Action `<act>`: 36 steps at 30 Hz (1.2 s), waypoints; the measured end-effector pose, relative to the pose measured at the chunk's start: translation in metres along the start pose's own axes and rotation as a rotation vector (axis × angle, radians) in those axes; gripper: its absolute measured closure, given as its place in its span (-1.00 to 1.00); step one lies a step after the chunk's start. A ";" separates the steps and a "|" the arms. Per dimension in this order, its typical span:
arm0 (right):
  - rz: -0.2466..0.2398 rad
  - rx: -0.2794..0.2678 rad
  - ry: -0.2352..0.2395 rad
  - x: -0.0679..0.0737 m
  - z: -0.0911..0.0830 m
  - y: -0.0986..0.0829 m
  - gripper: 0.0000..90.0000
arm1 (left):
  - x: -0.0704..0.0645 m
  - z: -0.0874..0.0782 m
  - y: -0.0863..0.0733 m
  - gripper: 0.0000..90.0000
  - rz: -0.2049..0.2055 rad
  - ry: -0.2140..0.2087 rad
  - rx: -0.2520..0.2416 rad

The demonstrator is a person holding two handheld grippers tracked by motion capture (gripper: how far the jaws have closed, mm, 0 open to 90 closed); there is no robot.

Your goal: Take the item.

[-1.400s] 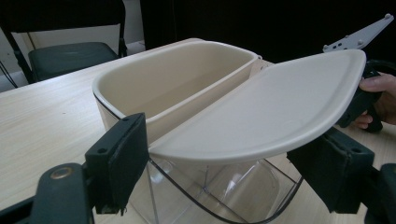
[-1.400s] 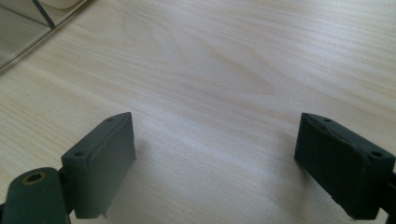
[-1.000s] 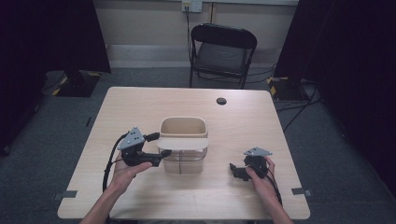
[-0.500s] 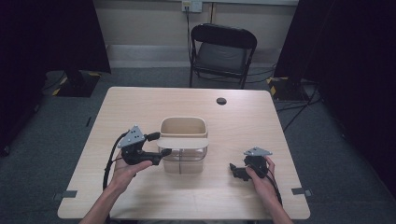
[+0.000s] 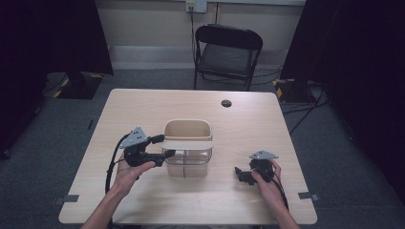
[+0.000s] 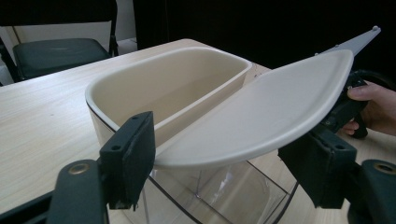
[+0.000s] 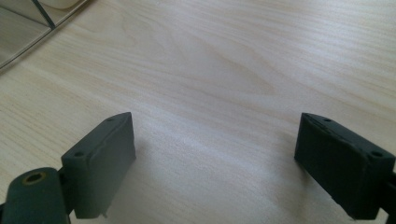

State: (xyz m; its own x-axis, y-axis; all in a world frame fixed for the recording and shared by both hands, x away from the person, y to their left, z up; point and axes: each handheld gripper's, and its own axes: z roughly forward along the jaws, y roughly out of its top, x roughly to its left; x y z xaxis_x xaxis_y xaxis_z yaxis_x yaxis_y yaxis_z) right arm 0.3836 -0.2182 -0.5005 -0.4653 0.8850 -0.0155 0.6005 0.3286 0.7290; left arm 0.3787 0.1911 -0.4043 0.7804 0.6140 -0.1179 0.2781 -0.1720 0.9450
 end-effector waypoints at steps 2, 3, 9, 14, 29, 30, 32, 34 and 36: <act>0.001 0.001 0.000 0.000 0.000 0.000 -0.74 | 0.001 0.000 0.000 -0.36 0.002 0.000 -0.003; 0.000 0.000 0.000 0.000 0.000 0.000 -0.74 | 0.000 0.000 0.000 -0.36 -0.003 -0.003 -0.005; 0.002 -0.001 0.000 0.000 0.000 0.000 -0.74 | 0.001 0.002 0.002 -0.36 0.010 -0.007 0.008; 0.000 0.000 0.000 0.000 0.000 0.000 -0.74 | 0.000 0.003 0.001 -0.36 -0.002 -0.010 0.010; 0.000 0.000 0.000 0.000 0.000 0.000 -0.74 | 0.003 0.007 0.006 -0.33 -0.011 -0.022 0.032; 0.000 0.000 0.000 0.000 0.000 0.000 -0.74 | 0.003 0.007 0.006 -0.33 -0.011 -0.022 0.032; 0.001 0.000 0.000 0.000 0.000 0.000 -0.74 | 0.002 0.008 0.007 -0.33 -0.018 -0.025 0.033; 0.001 0.000 0.000 0.000 0.000 0.000 -0.74 | 0.002 0.009 0.007 -0.33 -0.023 -0.027 0.035; 0.001 0.000 0.000 0.000 0.000 0.000 -0.74 | 0.003 0.009 0.007 -0.32 -0.023 -0.031 0.037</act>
State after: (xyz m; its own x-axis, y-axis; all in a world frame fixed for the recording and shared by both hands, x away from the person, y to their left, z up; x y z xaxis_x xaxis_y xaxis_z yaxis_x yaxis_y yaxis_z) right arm 0.3836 -0.2181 -0.5005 -0.4647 0.8854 -0.0148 0.6008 0.3275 0.7292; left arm 0.3879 0.1849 -0.4007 0.7904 0.5941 -0.1490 0.3159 -0.1871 0.9301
